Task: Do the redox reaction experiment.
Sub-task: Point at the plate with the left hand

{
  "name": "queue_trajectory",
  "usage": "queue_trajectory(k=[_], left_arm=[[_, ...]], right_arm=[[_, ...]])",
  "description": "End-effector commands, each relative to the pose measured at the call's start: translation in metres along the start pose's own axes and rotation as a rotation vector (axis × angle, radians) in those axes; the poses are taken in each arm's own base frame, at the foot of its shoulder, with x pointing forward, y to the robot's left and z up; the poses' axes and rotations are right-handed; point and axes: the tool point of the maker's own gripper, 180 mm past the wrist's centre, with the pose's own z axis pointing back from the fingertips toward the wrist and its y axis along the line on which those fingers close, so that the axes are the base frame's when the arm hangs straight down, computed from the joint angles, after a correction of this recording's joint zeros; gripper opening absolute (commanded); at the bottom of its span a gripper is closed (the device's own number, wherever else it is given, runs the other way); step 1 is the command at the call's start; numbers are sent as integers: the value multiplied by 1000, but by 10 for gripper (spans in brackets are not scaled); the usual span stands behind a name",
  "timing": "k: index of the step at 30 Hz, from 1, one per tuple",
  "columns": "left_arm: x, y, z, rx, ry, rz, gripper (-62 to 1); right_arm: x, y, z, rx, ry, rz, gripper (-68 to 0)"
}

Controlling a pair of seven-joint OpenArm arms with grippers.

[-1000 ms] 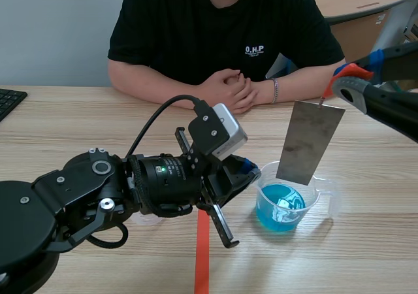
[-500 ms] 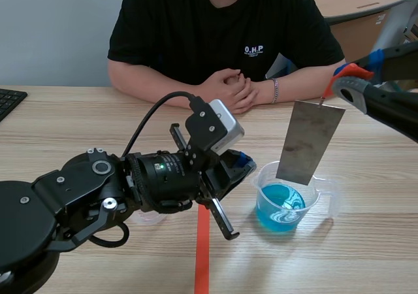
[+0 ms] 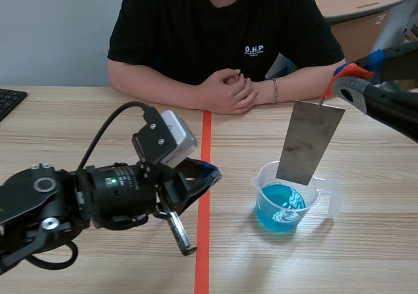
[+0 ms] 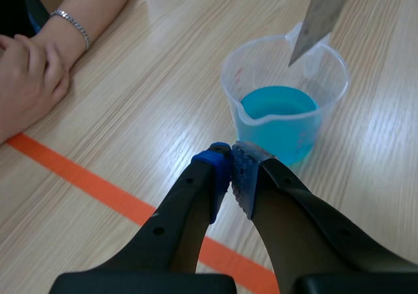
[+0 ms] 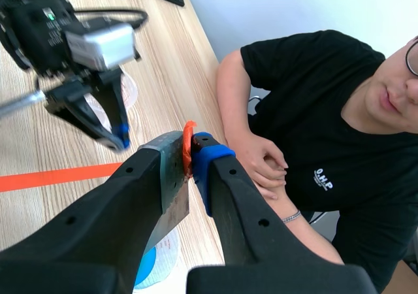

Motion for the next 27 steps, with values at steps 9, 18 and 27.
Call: queue_trajectory(k=[9,18,27], left_arm=[[-7,33,88,103,50,46,-569],[-46,43,159,274,174,77,-569],[-77,22,209,387,266,185,-569]], right_arm=[[5,-5,-1,-15,-23,10,-660],[5,-5,-1,-15,-22,11,-660],[-1,-13,2,-33,-29,14,-660]])
